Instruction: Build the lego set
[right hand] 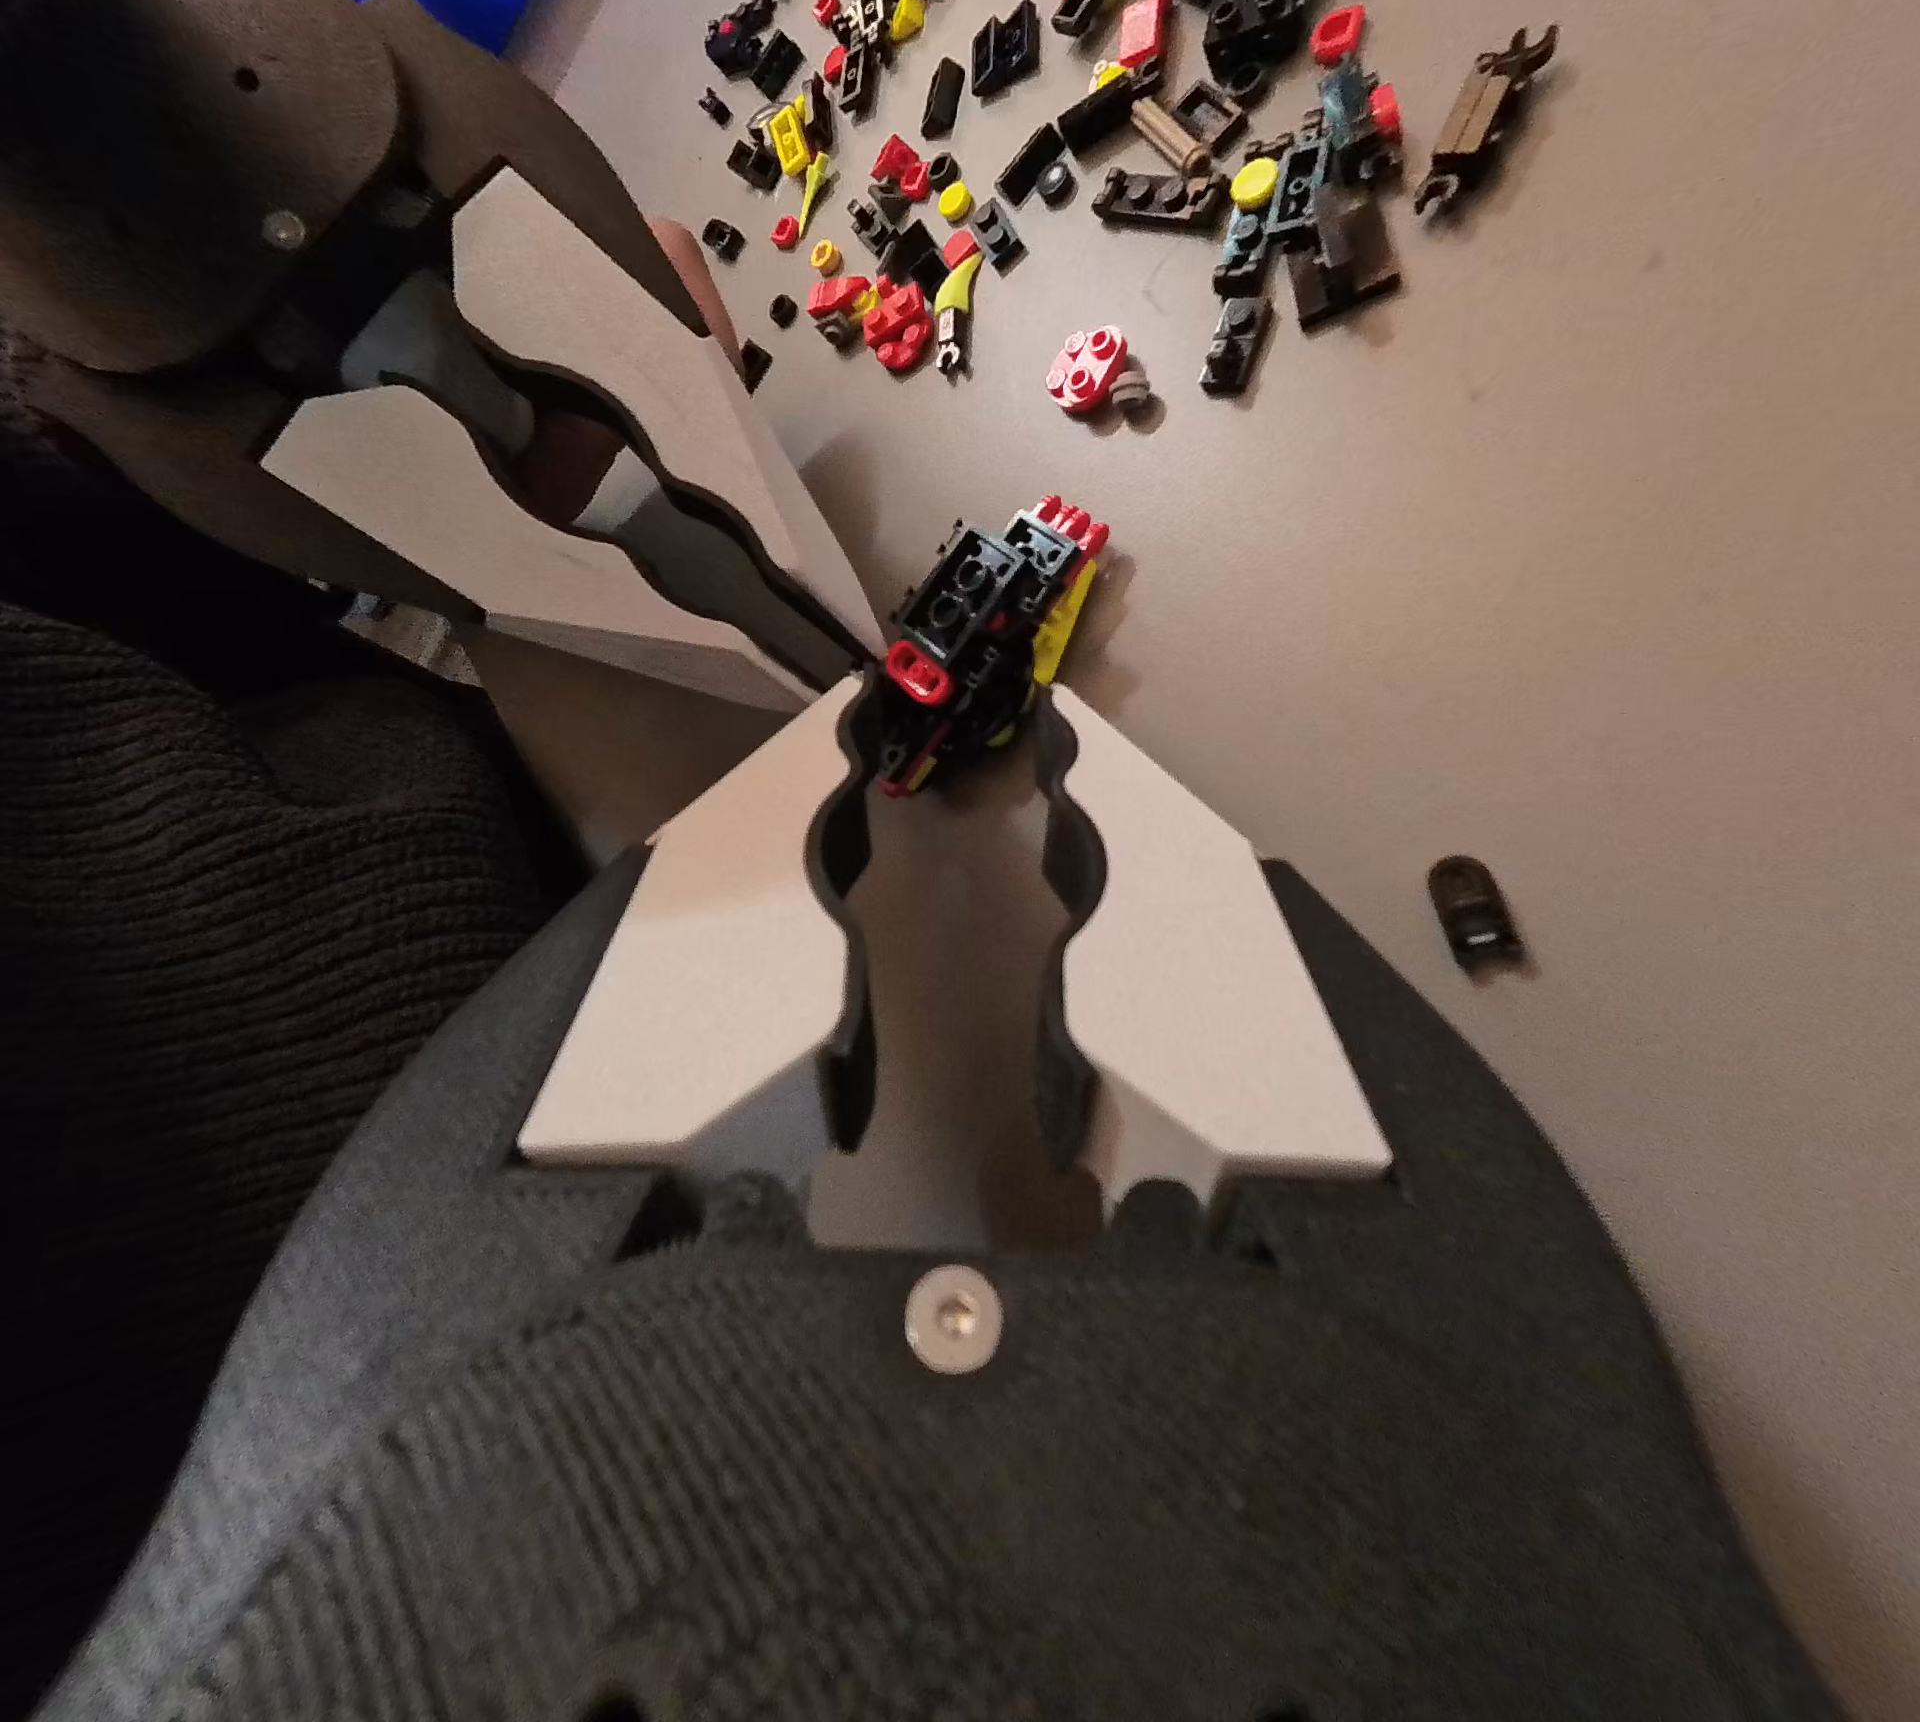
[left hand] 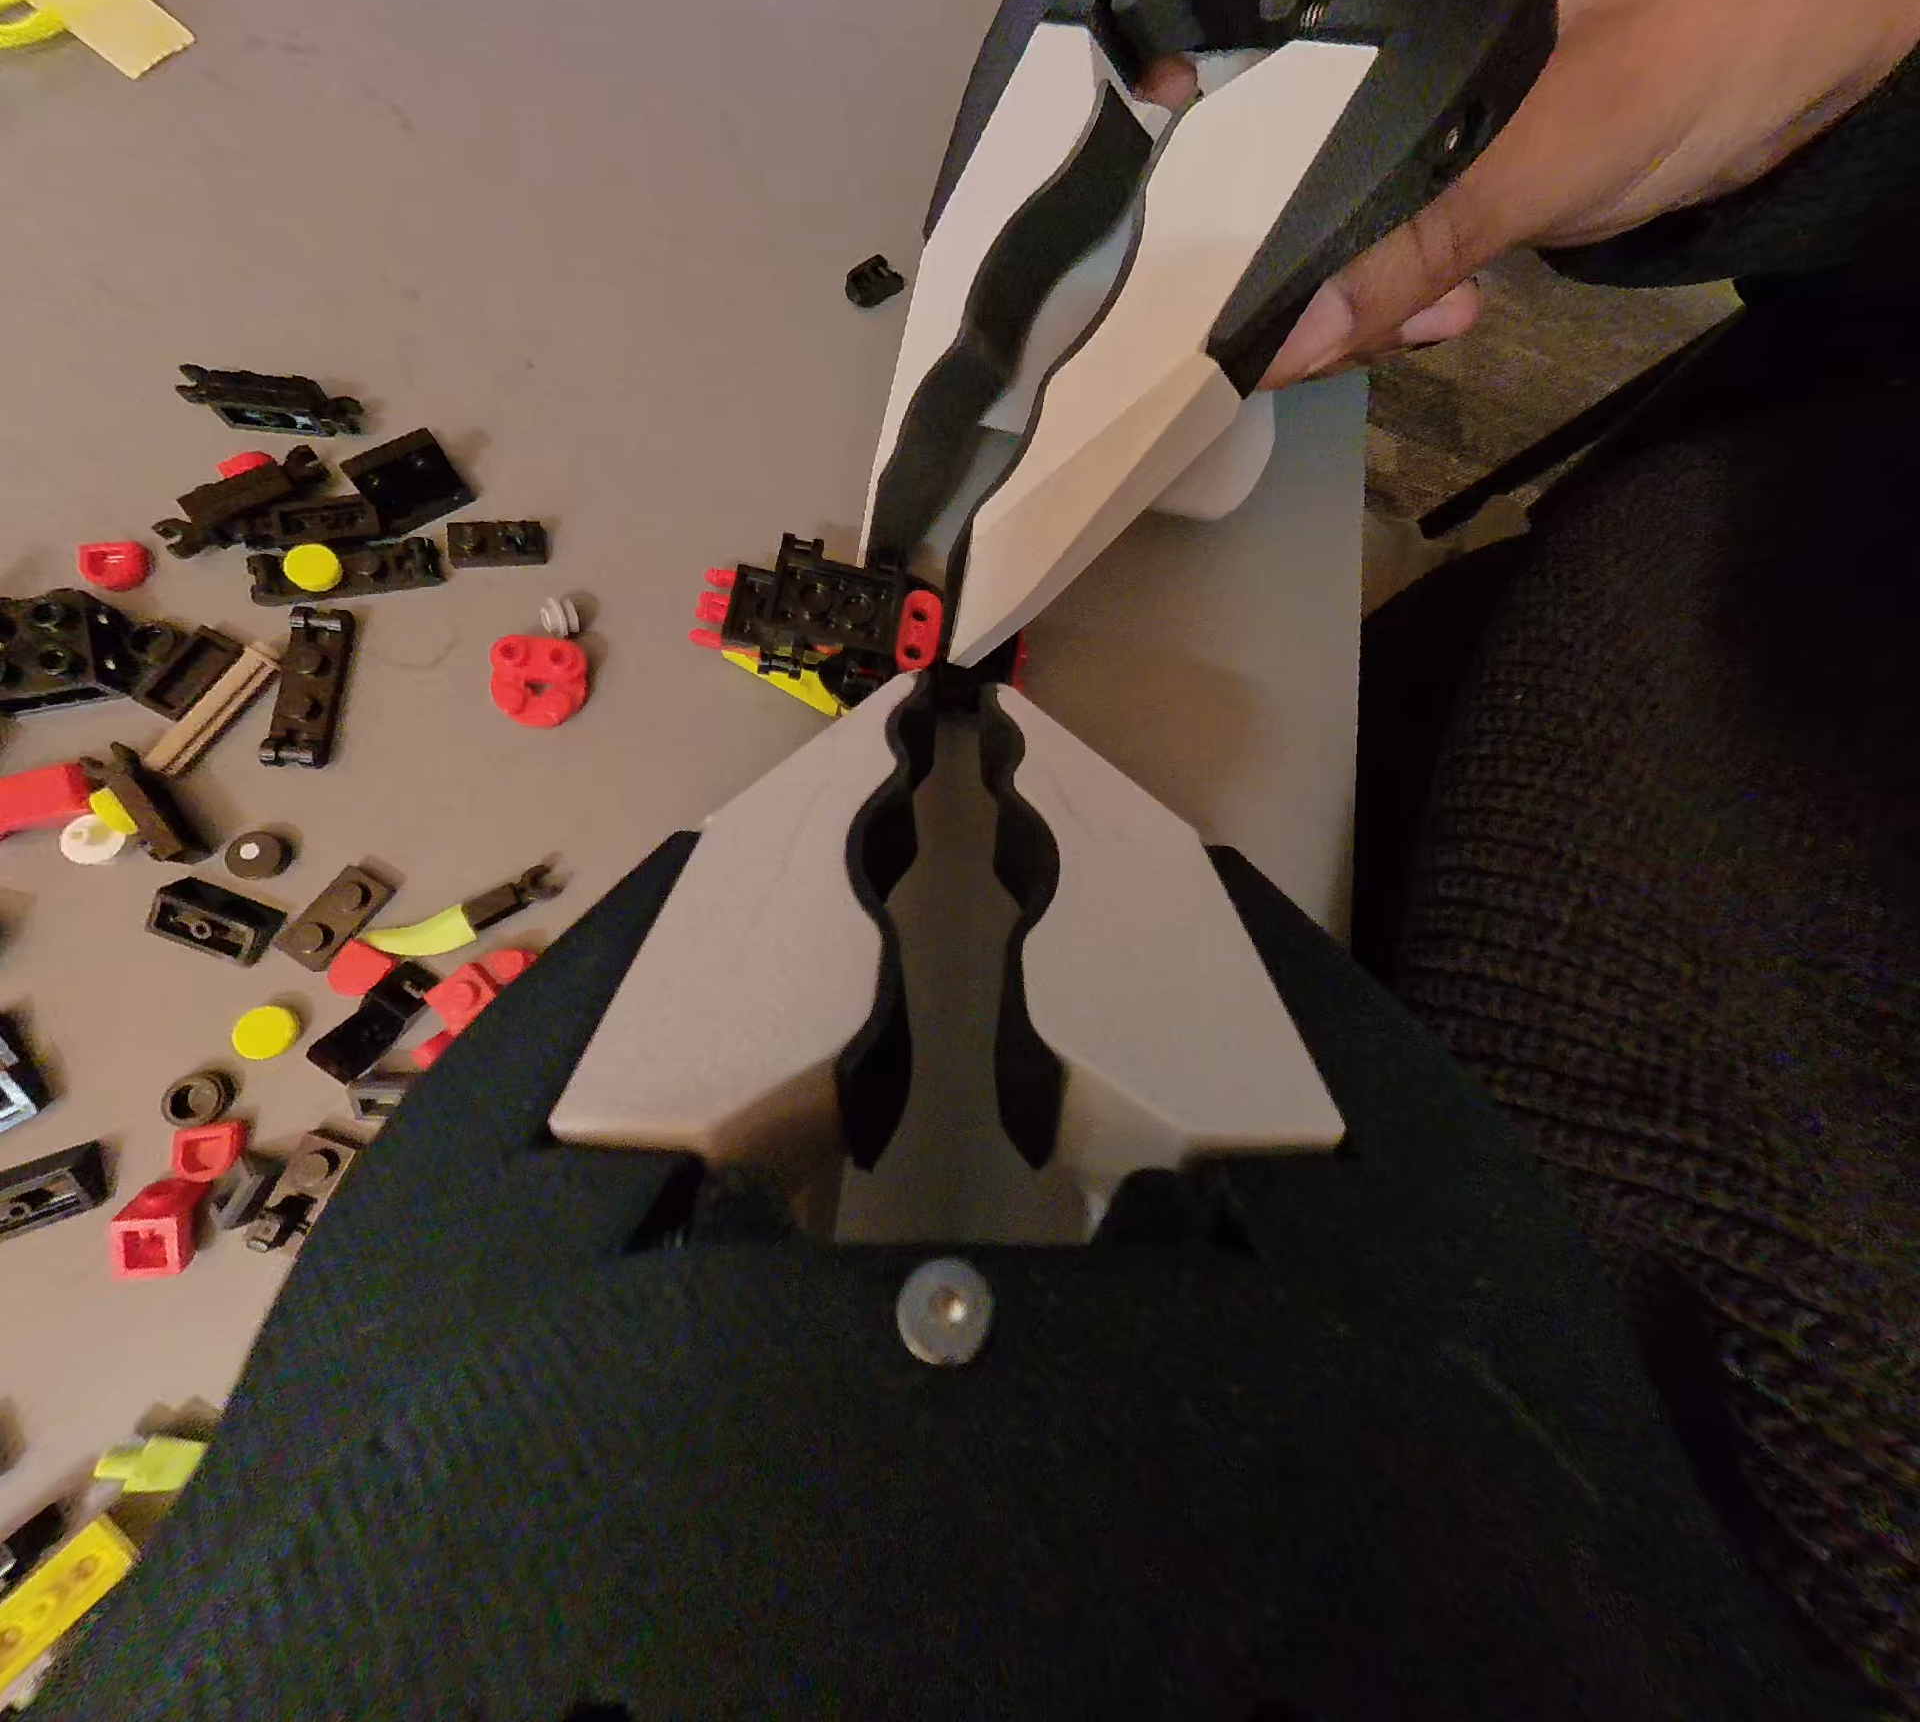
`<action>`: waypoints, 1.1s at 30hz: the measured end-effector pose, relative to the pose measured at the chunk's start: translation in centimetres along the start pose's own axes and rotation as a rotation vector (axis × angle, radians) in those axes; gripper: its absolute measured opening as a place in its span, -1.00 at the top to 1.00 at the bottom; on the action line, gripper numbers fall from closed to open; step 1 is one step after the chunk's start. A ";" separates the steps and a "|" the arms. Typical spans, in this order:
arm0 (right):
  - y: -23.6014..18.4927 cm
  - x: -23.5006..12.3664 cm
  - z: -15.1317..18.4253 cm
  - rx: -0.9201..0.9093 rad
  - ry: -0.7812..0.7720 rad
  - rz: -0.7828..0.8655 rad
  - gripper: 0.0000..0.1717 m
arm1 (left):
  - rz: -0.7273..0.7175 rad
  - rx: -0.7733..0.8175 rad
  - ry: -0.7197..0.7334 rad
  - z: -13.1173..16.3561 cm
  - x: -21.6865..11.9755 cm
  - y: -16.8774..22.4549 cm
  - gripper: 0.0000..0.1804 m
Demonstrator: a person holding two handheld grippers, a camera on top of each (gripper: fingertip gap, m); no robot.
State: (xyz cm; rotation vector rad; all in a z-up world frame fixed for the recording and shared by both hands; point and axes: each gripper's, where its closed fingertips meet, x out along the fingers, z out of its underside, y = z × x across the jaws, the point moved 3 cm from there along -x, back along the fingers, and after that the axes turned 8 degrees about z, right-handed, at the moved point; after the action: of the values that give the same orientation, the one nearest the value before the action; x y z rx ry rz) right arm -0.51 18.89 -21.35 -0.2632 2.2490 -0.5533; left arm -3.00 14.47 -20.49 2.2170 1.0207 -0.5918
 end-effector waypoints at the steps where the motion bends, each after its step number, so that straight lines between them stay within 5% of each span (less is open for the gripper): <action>1: 0.0 0.0 0.0 -0.008 0.000 0.005 0.67 | 0.001 -0.002 0.000 0.0 0.0 0.0 0.95; 16: -0.1 -1.5 -1.6 0.004 0.152 -0.007 0.67 | -0.026 0.008 0.001 0.1 0.0 0.0 0.94; 33: 0.3 -0.2 -0.6 0.019 0.056 0.012 0.65 | -0.035 0.030 -0.013 0.1 -0.1 -0.1 0.94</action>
State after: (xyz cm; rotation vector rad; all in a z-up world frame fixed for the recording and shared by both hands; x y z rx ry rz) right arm -0.81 19.40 -20.94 -0.2268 2.2968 -0.5817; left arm -3.14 14.43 -20.57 2.2226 1.0519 -0.6403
